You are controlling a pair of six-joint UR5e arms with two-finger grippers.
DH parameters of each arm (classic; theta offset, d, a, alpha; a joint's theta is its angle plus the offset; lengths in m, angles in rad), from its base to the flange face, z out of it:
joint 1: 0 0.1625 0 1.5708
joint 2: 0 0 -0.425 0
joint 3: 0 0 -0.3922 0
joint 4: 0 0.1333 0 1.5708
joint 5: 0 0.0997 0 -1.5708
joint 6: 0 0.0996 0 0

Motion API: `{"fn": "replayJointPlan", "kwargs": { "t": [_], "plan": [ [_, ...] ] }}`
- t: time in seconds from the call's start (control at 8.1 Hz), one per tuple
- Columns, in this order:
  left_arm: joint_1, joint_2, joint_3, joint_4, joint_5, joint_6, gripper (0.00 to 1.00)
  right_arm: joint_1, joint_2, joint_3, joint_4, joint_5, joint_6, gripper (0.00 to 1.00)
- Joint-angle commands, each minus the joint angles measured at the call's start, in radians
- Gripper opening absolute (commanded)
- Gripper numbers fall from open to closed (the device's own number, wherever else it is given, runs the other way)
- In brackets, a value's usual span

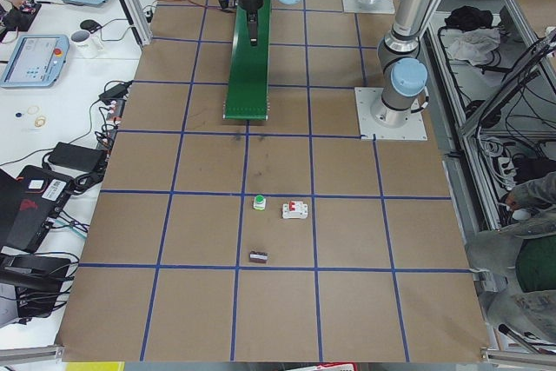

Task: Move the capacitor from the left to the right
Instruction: 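Lower the left gripper toward the brown capacitor beside the green button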

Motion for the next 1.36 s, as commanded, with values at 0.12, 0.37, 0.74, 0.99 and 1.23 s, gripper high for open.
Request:
{"fn": "replayJointPlan", "kwargs": {
  "t": [0.12,0.37,0.74,0.99,1.23],
  "plan": [
    [0.216,0.005,-0.010,0.002,-0.003,-0.024,1.00,0.000,0.000,0.000,0.000,0.000,0.000,1.00],
    [0.397,0.017,-0.008,-0.008,-0.001,-0.006,1.00,0.000,0.000,0.000,0.000,0.000,0.000,1.00],
    [0.684,0.005,-0.016,0.065,-0.003,0.171,1.00,0.000,0.000,-0.001,0.000,-0.002,0.000,1.00],
    [0.857,-0.041,-0.052,0.200,0.044,0.480,1.00,0.000,0.000,0.000,0.000,0.000,0.000,1.00],
    [0.886,-0.113,-0.057,0.314,0.051,0.681,1.00,0.000,0.000,0.000,0.000,0.000,0.000,1.00]
  ]
}}
